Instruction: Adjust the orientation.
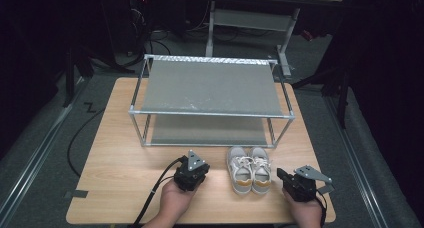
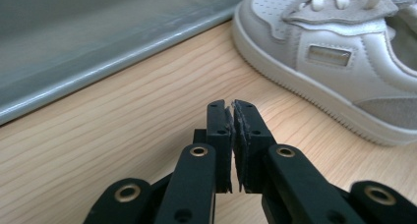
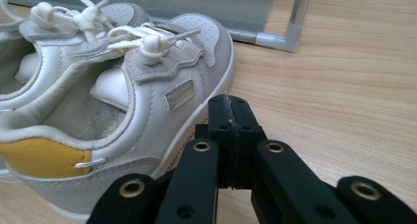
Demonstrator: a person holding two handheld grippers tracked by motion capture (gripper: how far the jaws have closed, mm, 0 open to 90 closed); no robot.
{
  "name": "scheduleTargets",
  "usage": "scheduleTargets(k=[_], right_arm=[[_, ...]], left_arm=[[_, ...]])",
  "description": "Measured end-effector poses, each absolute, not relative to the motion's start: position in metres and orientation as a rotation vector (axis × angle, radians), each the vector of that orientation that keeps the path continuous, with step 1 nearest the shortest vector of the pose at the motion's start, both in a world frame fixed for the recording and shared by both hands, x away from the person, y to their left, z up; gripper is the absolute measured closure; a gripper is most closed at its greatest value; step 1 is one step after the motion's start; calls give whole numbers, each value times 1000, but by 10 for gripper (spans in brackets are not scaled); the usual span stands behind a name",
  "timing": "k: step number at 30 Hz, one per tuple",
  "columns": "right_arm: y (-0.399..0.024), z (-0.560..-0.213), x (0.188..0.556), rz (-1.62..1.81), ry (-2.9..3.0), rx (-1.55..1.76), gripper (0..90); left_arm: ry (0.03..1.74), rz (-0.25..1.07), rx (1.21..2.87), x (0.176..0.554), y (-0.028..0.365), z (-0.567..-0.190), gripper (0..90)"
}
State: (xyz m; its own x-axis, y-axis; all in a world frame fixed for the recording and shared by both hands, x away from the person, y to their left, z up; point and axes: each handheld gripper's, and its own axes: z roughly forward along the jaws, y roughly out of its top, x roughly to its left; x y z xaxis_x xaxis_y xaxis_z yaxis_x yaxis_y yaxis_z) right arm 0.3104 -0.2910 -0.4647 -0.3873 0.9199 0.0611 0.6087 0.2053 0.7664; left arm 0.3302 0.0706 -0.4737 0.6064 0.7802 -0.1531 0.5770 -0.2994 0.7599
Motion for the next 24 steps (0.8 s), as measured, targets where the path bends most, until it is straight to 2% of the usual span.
scheduleTargets(k=[5,12,24], right_arm=[[-289,-464,309,1017,2081,1412,900],[-286,-466,309,1001,2102,1400,900],[-289,-460,305,1034,2088,1392,894]], left_arm=[[1101,293,1998,325,77,-482,858],[1065,233,2024,325,42,-491,860],[1044,220,2003,325,29,-482,850]])
